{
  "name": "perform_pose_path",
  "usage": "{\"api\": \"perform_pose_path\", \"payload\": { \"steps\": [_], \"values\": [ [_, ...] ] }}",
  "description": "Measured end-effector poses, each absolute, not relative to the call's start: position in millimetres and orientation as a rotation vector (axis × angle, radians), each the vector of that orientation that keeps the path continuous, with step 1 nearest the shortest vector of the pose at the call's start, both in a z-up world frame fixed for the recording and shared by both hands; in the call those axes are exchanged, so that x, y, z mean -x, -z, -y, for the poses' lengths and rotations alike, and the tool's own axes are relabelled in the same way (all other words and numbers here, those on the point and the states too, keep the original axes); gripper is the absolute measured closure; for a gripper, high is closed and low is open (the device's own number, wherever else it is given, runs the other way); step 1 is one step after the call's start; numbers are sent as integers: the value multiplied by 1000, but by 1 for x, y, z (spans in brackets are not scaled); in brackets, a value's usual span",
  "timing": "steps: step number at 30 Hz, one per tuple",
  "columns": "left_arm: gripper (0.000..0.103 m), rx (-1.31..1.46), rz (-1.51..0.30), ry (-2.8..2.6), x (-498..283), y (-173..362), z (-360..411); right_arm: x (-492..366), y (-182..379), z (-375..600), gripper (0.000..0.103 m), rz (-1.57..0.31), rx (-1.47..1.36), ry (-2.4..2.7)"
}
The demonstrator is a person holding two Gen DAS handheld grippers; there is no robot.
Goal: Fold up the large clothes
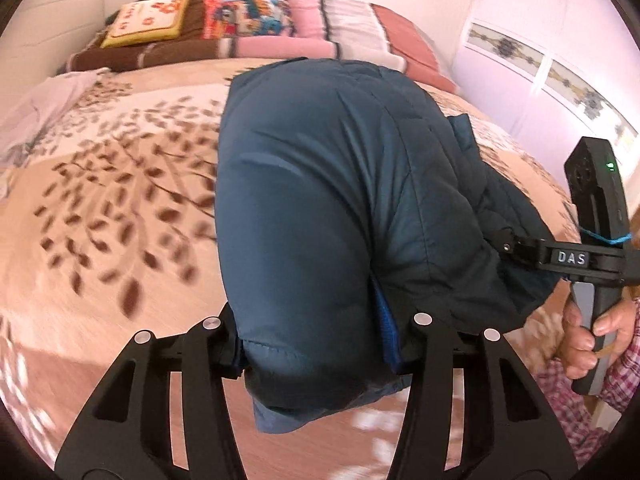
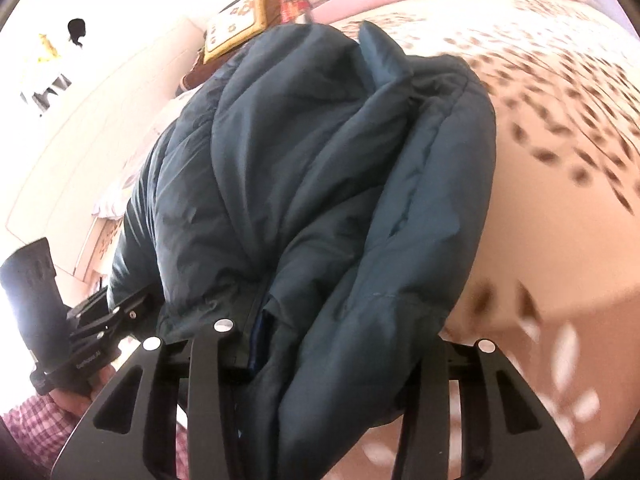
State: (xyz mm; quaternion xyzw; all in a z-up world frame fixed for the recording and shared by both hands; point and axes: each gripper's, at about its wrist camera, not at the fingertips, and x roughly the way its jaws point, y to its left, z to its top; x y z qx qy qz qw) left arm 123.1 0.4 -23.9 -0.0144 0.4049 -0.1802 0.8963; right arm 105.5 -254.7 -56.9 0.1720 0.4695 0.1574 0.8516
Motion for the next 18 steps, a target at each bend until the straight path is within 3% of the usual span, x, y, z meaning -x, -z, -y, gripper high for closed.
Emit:
{"api": "perform_pose_path", "payload": {
  "steps": [11,15,18],
  "values": [
    [50,92,-847,337,-142,46,-54,-151,74,200,58,-1009,-288,-360],
    [38,113,-855,300,-137,46,-56,-155,79,216,34,-1019,-345,-316],
    [34,121,-865,276,-134,42,-58,-161,75,224,31,-1044,-379,-299]
  ]
}}
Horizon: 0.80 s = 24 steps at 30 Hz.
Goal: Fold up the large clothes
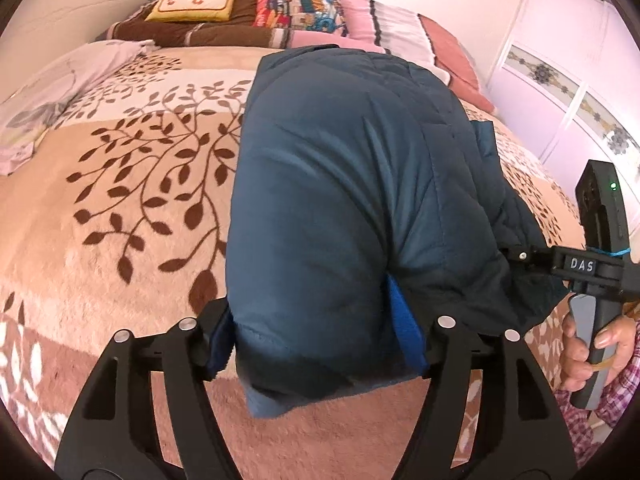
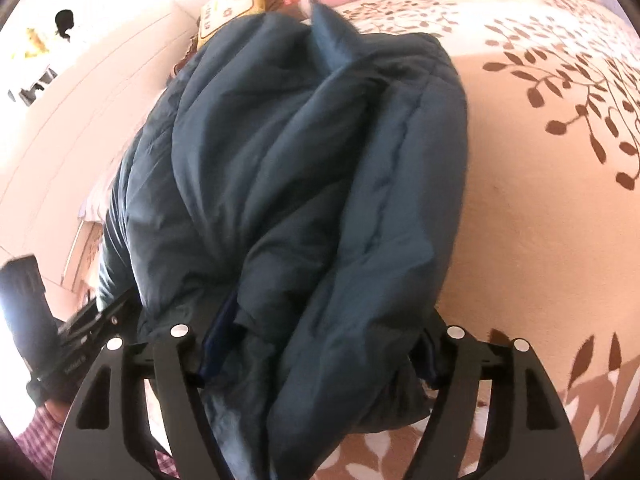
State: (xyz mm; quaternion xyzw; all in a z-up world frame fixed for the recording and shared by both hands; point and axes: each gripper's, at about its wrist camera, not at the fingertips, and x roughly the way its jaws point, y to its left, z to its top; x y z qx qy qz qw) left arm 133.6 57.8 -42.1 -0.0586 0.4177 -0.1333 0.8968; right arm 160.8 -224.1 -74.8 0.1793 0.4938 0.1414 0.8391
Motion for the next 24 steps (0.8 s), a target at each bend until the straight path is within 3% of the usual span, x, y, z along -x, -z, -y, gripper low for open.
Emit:
{"api": "perform_pose_path", "payload": {
  "steps": [8,12,14,15,17,19,22,24],
  "values": [
    [31,144,-839,231,-115,30,-64,-147,43,249,30,-1036,-401,-239],
    [31,158,-800,219,-101,25,-66,-134,15,243,30,-939,-331,-135],
    [32,158,-769,207,-92,21,-64,-121,-9,235,38,-830,-268,-116],
    [40,156,-754,209,-88,19,-63,-119,-19,226,51,-794,-229,-129],
    [50,147,-747,219,-81,18,-60,-122,-32,206,62,-783,-166,-174],
    [66,138,-755,230,-75,18,-58,-135,-32,189,74,-825,-148,-218],
    [75,155,-795,246,-71,23,-59,-155,-14,166,88,-930,-99,-225],
    [77,161,-808,246,-67,28,-60,-165,7,158,91,-991,-73,-205]
  ]
}}
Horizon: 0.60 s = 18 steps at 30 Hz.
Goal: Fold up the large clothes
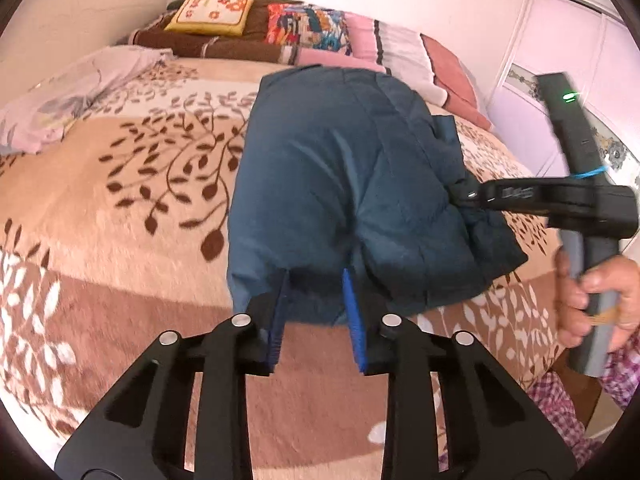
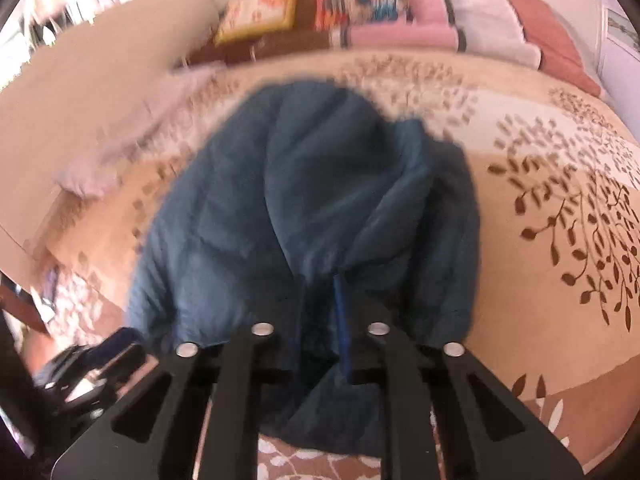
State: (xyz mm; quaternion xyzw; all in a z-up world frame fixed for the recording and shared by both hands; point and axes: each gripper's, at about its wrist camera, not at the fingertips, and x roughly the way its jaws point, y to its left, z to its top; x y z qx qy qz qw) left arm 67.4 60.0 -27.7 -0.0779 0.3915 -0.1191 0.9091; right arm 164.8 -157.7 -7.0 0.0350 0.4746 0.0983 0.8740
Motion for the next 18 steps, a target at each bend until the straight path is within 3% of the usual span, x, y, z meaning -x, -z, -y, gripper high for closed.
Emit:
{"api": "perform_pose_path", "payload": {
  "steps": [10,16,18],
  "values": [
    [77,220,-854,230,-60,41,-73,-180,50,154,94,-1079,-41,-180],
    [77,202,-867,199,-48,35,-71,-183,48,161,95,-1094,-92,-189],
    [71,202,-874,191,-44,33,-70,-179,41,159,94,-1079,-80,-182]
  ]
}}
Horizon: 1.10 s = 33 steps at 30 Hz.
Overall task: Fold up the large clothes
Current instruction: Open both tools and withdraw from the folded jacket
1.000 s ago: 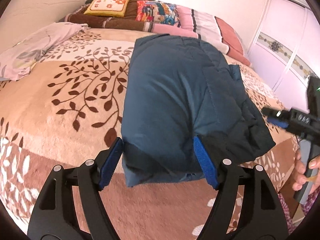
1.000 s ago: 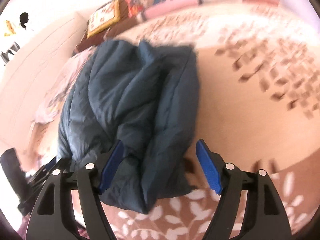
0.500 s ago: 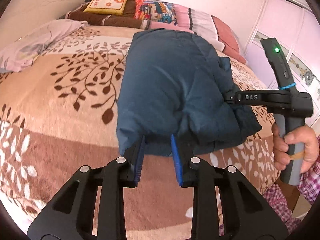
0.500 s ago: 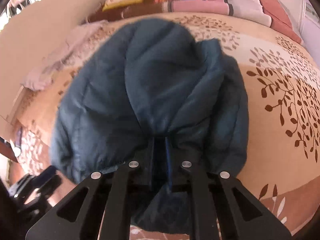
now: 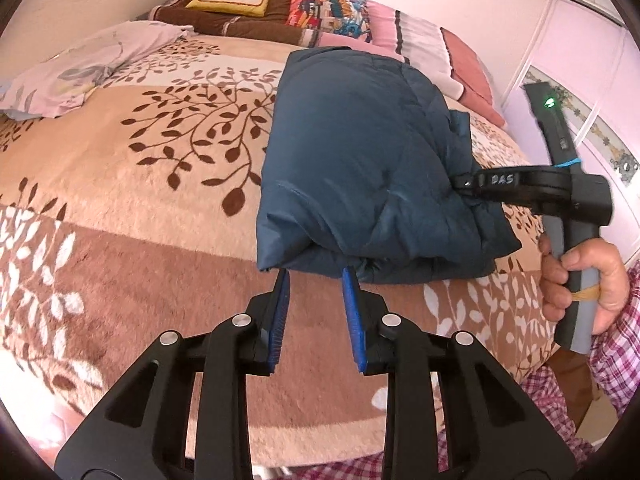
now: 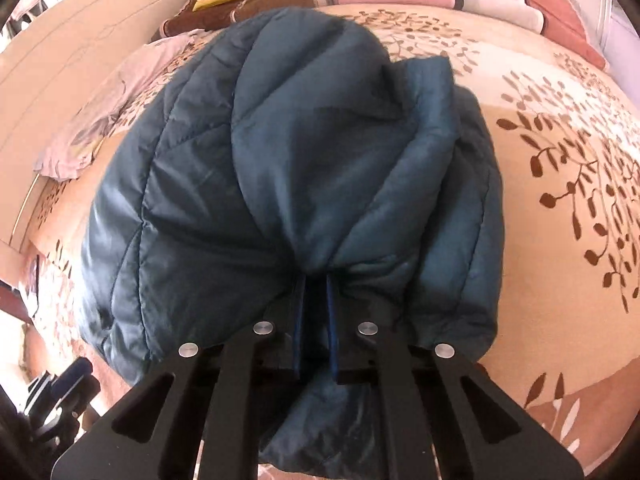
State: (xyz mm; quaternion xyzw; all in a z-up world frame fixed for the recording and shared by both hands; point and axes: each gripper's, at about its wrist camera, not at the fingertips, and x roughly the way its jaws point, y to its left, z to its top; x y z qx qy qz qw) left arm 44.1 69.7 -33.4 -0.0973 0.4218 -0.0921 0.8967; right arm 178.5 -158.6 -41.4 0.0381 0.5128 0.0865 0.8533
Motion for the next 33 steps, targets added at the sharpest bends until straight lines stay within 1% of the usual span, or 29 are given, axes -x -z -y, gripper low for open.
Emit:
{"api": "perform_pose_path", "payload": {
  "steps": [1,2,3,4,5,6,7,8,11,14,22,30,33],
  "values": [
    [61,200,-879,178,-41,33,-69,-175,37,158,92,-1068,-77,-180],
    [55,197,-882,169,-39,32,-68,-169,31,156,90,-1051,-72,-177],
    [50,194,-885,160,-38,32,-67,-163,25,155,86,-1035,-66,-175],
    [48,186,-889,153,-35,32,-65,-156,20,154,78,-1021,-62,-179],
    [48,183,-892,149,-34,32,-66,-148,15,153,73,-1004,-57,-184],
    [47,178,-900,144,-32,32,-64,-138,9,153,65,-980,-50,-191],
    [45,173,-909,137,-30,33,-62,-131,5,153,60,-964,-46,-198],
    [44,169,-915,130,-29,34,-60,-119,0,154,59,-943,-46,-214],
    [43,155,-934,112,-25,36,-55,-95,-4,155,59,-924,-46,-250],
    [43,130,-958,93,-23,39,-48,-86,10,157,59,-961,-36,-247],
    [43,69,-962,75,-12,33,-35,-94,46,166,62,-1045,-33,-200],
    [42,49,-963,65,-7,30,-30,-78,30,172,61,-1014,-77,-209],
    [42,46,-963,62,-6,30,-29,-64,21,171,55,-997,-82,-219]
  ]
}}
